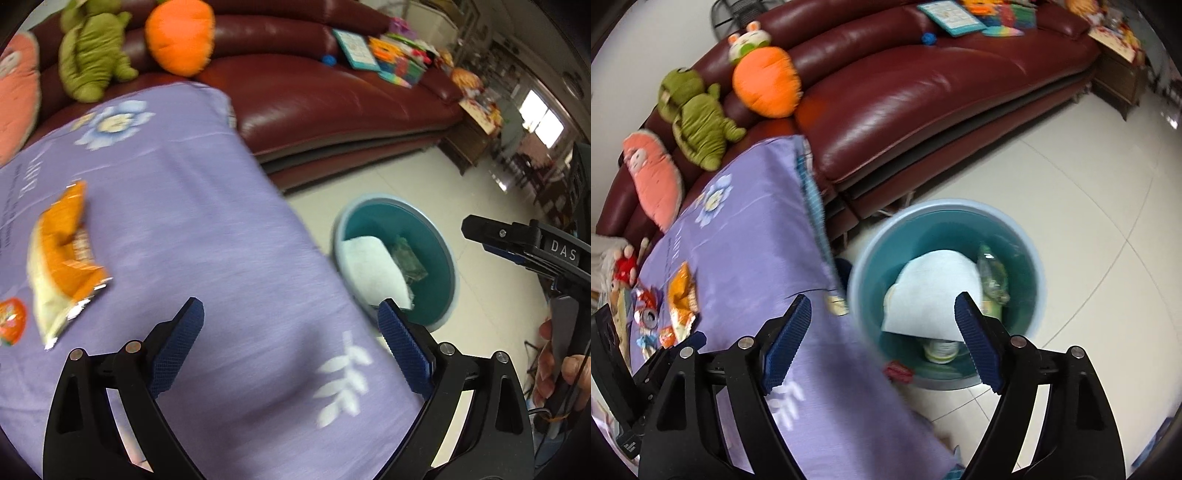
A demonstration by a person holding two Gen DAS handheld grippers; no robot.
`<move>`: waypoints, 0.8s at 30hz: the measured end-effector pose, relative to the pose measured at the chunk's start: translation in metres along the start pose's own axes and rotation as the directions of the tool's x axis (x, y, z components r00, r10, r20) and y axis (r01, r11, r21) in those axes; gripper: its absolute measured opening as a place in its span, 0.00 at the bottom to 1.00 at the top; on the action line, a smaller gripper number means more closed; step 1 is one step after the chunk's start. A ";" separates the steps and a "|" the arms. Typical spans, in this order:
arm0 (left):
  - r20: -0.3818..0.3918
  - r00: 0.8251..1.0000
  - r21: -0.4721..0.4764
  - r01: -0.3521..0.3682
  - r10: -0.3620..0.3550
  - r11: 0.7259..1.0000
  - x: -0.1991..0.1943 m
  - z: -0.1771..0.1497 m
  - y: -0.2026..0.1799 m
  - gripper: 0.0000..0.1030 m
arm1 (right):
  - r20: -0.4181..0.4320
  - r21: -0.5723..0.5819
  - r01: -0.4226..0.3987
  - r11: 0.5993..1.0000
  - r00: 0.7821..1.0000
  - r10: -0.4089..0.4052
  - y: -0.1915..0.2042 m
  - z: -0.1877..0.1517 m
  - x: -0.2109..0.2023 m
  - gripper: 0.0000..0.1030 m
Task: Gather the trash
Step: 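Return to the table and grasp the orange snack bag with the right tool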
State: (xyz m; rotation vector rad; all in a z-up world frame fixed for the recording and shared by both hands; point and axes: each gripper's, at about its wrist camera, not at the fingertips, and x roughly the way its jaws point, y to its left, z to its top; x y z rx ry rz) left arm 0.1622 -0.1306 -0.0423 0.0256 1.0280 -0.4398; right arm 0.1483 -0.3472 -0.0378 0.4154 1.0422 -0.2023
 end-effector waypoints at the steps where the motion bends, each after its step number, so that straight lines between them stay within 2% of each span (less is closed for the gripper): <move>1: 0.009 1.000 -0.016 -0.011 0.011 1.000 -0.007 -0.003 0.010 0.92 | -0.002 -0.013 -0.006 1.000 1.000 0.005 0.008 -0.001 0.000 0.74; 9: 0.062 0.994 -0.155 -0.078 0.088 0.985 -0.055 -0.023 0.085 0.92 | -0.028 -0.152 -0.045 0.987 0.999 0.042 0.091 -0.011 0.001 0.75; 17: 0.100 0.982 -0.298 -0.123 0.160 0.946 -0.100 -0.045 0.167 0.93 | -0.068 -0.289 -0.067 0.955 0.996 0.049 0.173 -0.022 0.010 0.75; 24: 0.117 0.953 -0.388 -0.216 0.281 0.896 -0.132 -0.061 0.229 0.93 | -0.118 -0.404 -0.105 0.909 0.991 0.062 0.246 -0.031 0.029 0.75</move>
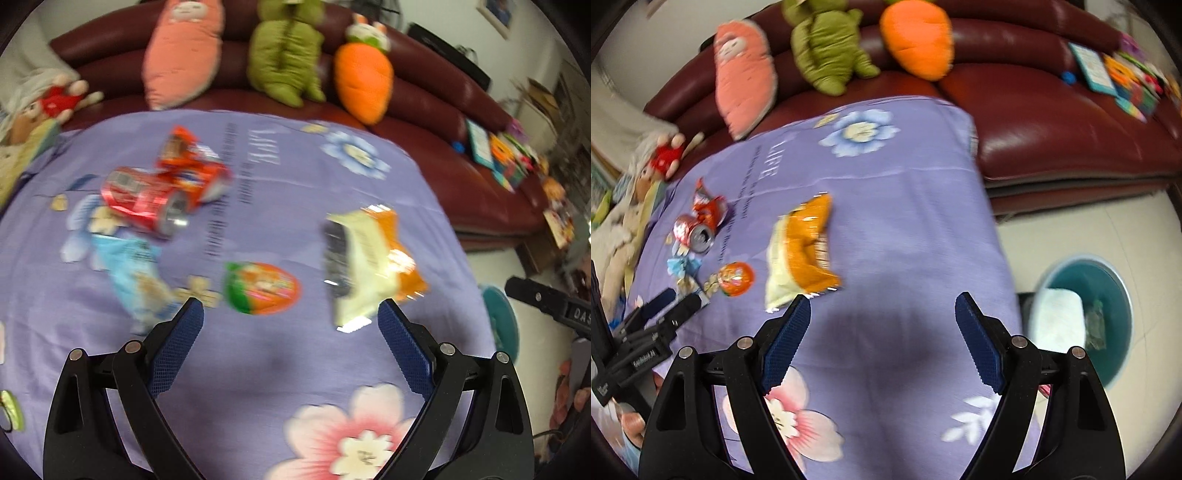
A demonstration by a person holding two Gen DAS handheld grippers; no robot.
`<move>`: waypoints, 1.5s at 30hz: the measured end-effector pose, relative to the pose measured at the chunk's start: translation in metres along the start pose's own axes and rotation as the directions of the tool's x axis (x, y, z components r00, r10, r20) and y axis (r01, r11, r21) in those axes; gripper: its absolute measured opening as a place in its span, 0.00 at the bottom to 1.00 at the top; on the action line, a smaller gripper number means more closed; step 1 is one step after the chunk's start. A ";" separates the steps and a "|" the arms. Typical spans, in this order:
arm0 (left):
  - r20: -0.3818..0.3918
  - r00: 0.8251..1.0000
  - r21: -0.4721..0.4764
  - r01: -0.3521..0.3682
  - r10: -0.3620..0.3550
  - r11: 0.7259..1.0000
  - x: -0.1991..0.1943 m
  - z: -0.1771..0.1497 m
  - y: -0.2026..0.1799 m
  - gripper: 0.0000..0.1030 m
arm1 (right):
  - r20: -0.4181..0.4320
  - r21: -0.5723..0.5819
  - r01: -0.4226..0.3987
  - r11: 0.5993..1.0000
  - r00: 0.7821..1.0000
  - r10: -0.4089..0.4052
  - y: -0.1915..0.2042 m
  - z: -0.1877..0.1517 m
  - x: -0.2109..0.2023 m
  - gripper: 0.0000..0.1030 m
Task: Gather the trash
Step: 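Return to the table and grasp the orange snack bag with the right tool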
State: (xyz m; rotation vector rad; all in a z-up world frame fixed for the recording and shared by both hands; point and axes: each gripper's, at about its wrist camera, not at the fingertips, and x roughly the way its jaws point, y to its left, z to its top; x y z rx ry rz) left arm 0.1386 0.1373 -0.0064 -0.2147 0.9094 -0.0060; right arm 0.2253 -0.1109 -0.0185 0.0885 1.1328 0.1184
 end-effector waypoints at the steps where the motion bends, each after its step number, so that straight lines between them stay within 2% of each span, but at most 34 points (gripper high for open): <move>1: 0.012 1.000 -0.020 -0.014 0.014 1.000 -0.002 0.002 0.012 0.93 | -0.005 -0.011 -0.003 1.000 1.000 0.003 0.006 0.002 0.003 0.75; 6: 0.037 0.996 -0.127 -0.076 0.082 0.989 -0.004 0.009 0.063 0.93 | -0.055 -0.086 -0.030 0.996 0.998 0.025 0.047 0.018 0.037 0.75; 13: -0.008 0.998 -0.253 -0.067 0.067 0.965 0.012 0.008 0.112 0.93 | -0.121 -0.124 -0.062 0.990 0.992 0.047 0.077 0.028 0.089 0.75; 21: -0.043 0.998 -0.262 -0.064 0.054 0.963 0.025 0.004 0.120 0.93 | -0.152 -0.105 -0.087 0.991 0.986 0.071 0.077 0.032 0.126 0.74; 24: -0.058 0.996 -0.254 -0.074 0.061 0.964 0.033 0.003 0.117 0.93 | -0.175 -0.108 -0.122 0.987 0.979 0.102 0.078 0.028 0.132 0.51; 28: -0.093 0.993 -0.257 -0.092 0.070 0.962 0.046 0.001 0.116 0.93 | -0.164 -0.108 -0.139 0.984 0.979 0.121 0.078 0.023 0.126 0.44; 33: -0.094 0.992 -0.253 -0.100 0.078 0.962 0.052 -0.002 0.114 0.92 | -0.143 -0.106 -0.136 0.985 0.982 0.120 0.071 0.020 0.111 0.43; 36: -0.095 0.992 -0.230 -0.103 0.083 0.968 0.053 -0.004 0.109 0.75 | -0.141 -0.091 -0.135 0.987 0.983 0.122 0.064 0.017 0.104 0.43; 38: -0.099 0.991 -0.225 -0.113 0.092 0.968 0.053 -0.006 0.106 0.54 | -0.137 -0.080 -0.135 0.988 0.983 0.123 0.060 0.014 0.100 0.43; 41: -0.096 0.990 -0.211 -0.118 0.100 0.970 0.051 -0.008 0.104 0.36 | -0.128 -0.067 -0.140 0.988 0.983 0.131 0.052 0.008 0.091 0.43; 43: -0.092 0.990 -0.203 -0.125 0.108 0.971 0.047 -0.009 0.101 0.27 | -0.121 -0.061 -0.141 0.988 0.984 0.133 0.047 0.004 0.084 0.43; 45: -0.088 0.990 -0.194 -0.125 0.110 0.973 0.043 -0.010 0.097 0.26 | -0.114 -0.056 -0.143 0.988 0.984 0.136 0.043 0.002 0.078 0.43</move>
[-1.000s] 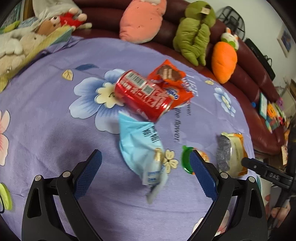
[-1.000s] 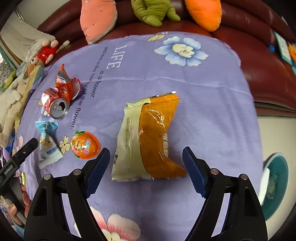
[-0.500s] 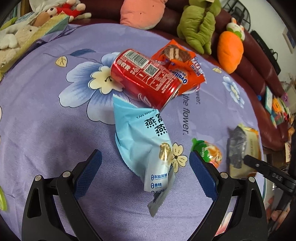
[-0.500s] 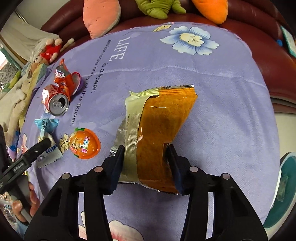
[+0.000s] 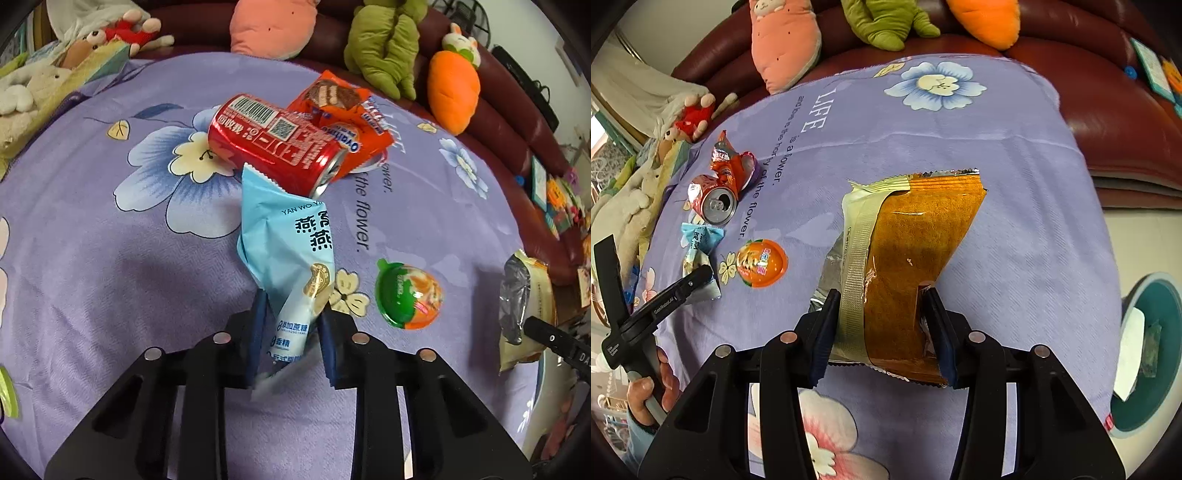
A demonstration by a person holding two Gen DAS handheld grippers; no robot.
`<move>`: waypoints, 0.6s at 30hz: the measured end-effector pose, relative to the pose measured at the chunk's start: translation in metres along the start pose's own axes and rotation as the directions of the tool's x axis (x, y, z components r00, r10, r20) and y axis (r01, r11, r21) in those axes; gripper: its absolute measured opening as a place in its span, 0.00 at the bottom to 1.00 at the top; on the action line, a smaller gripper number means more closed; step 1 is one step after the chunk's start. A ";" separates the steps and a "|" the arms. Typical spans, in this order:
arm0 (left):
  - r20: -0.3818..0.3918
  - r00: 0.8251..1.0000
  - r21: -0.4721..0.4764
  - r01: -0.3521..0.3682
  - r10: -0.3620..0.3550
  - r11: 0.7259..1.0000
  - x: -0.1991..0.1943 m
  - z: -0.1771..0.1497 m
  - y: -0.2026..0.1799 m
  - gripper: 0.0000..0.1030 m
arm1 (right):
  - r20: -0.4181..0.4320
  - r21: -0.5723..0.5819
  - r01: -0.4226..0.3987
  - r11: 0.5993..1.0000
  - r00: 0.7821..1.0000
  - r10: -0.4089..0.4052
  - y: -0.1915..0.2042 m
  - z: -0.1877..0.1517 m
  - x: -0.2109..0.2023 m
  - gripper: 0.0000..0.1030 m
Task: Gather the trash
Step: 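Return to the table and grasp the orange snack bag with the right tool, then grasp the light blue snack wrapper with the left tool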
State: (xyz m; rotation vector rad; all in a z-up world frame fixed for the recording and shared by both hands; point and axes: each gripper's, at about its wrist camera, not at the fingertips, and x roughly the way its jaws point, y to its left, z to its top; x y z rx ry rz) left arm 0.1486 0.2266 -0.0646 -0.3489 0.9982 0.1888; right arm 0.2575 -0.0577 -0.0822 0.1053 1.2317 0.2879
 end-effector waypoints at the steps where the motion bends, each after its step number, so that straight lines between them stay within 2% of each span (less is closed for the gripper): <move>1: 0.003 1.000 0.004 0.000 0.000 1.000 -0.003 -0.002 -0.003 0.26 | 0.005 0.004 -0.002 1.000 1.000 0.002 -0.002 -0.002 -0.004 0.43; 9: 0.051 0.998 0.058 0.018 -0.021 0.998 -0.036 -0.012 -0.031 0.26 | 0.046 0.034 -0.013 0.999 0.999 0.012 -0.021 -0.021 -0.032 0.43; 18: 0.074 0.995 0.178 0.056 -0.070 0.982 -0.065 -0.027 -0.090 0.26 | 0.103 0.107 -0.029 0.994 0.994 0.018 -0.063 -0.052 -0.072 0.43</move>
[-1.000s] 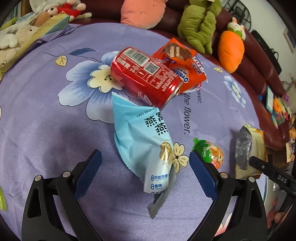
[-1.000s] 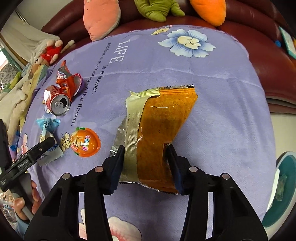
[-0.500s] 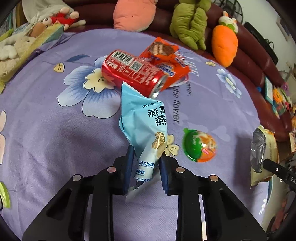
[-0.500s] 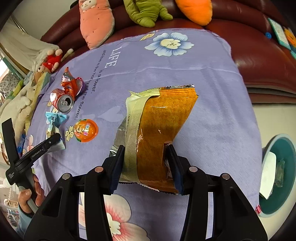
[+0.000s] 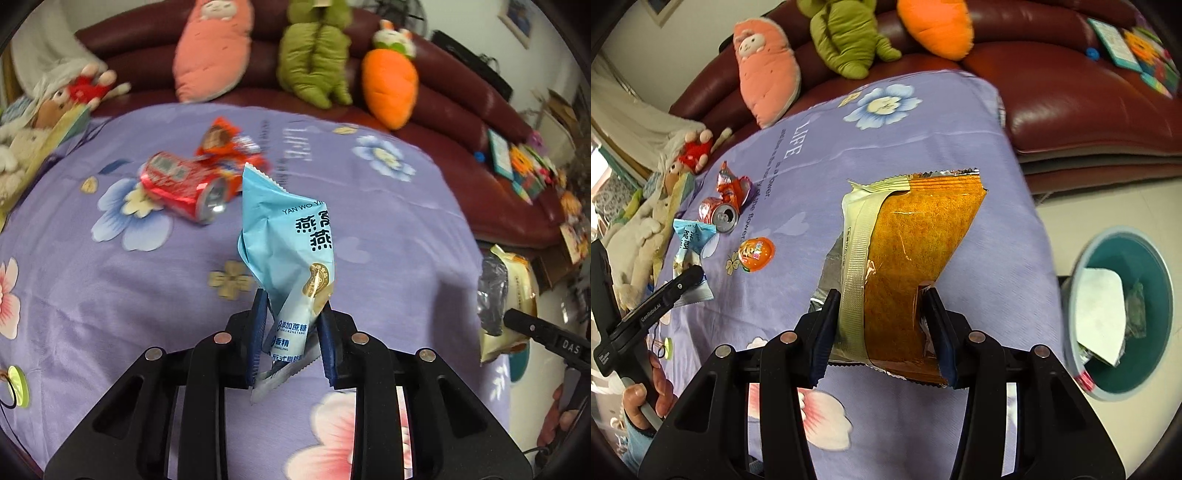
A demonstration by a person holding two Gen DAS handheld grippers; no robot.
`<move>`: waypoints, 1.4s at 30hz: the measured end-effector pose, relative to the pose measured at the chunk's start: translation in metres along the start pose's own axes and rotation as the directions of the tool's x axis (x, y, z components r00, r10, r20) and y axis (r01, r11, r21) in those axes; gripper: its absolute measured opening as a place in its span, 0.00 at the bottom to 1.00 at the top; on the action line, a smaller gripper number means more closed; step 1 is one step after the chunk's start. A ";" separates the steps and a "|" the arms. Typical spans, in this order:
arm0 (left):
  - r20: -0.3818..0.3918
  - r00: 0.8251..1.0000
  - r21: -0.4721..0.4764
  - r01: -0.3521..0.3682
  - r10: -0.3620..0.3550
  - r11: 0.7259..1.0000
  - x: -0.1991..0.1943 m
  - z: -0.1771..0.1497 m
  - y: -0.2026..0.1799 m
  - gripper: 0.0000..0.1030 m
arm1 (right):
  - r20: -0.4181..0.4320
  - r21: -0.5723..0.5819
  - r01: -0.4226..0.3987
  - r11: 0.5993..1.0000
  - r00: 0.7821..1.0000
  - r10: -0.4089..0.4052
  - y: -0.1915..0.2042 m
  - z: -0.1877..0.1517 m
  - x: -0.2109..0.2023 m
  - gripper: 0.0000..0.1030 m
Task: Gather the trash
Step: 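Grasp the light blue snack wrapper with the left tool, then release the blue wrapper into the bin with the left tool while the right tool drops the orange bag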
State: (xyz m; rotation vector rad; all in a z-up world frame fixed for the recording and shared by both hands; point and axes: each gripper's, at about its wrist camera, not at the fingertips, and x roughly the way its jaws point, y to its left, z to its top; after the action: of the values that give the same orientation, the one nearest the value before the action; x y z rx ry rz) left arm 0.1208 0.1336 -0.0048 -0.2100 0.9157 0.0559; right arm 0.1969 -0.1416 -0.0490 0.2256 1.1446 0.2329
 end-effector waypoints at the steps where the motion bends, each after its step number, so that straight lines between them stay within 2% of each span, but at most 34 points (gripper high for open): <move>1: 0.000 1.000 0.021 0.011 -0.011 1.000 -0.002 -0.001 -0.012 0.26 | 0.006 0.005 -0.001 1.000 1.000 0.001 -0.004 -0.001 -0.004 0.43; 9: -0.050 0.991 0.156 0.131 -0.124 0.979 0.003 -0.013 -0.095 0.26 | 0.087 0.078 0.013 0.997 0.996 -0.020 -0.052 -0.018 -0.048 0.43; 15: -0.122 0.968 0.269 0.244 -0.219 0.932 0.017 -0.022 -0.169 0.26 | 0.162 0.167 0.027 0.986 0.985 -0.055 -0.101 -0.028 -0.083 0.43; 19: -0.170 0.950 0.364 0.307 -0.261 0.879 0.025 -0.029 -0.227 0.26 | 0.210 0.256 0.046 0.966 0.972 -0.102 -0.140 -0.039 -0.106 0.43; 25: -0.226 0.930 0.456 0.365 -0.291 0.812 0.037 -0.043 -0.294 0.27 | 0.254 0.345 0.061 0.937 0.955 -0.156 -0.187 -0.053 -0.131 0.43; 27: -0.248 0.922 0.466 0.381 -0.296 0.799 0.044 -0.047 -0.311 0.27 | 0.261 0.366 0.062 0.928 0.951 -0.167 -0.200 -0.056 -0.135 0.44; 33: -0.289 0.908 0.482 0.411 -0.302 0.774 0.059 -0.056 -0.349 0.27 | 0.268 0.400 0.068 0.914 0.945 -0.188 -0.226 -0.060 -0.136 0.44; 42: -0.348 0.891 0.507 0.439 -0.290 0.742 0.085 -0.071 -0.389 0.27 | 0.229 0.469 0.085 0.879 0.950 -0.214 -0.269 -0.074 -0.126 0.44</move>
State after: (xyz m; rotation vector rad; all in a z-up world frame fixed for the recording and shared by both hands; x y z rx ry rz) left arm 0.1703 -0.2654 -0.0533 0.1798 1.0855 -0.6333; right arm 0.0978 -0.4315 -0.0478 0.5646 0.9185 -0.2102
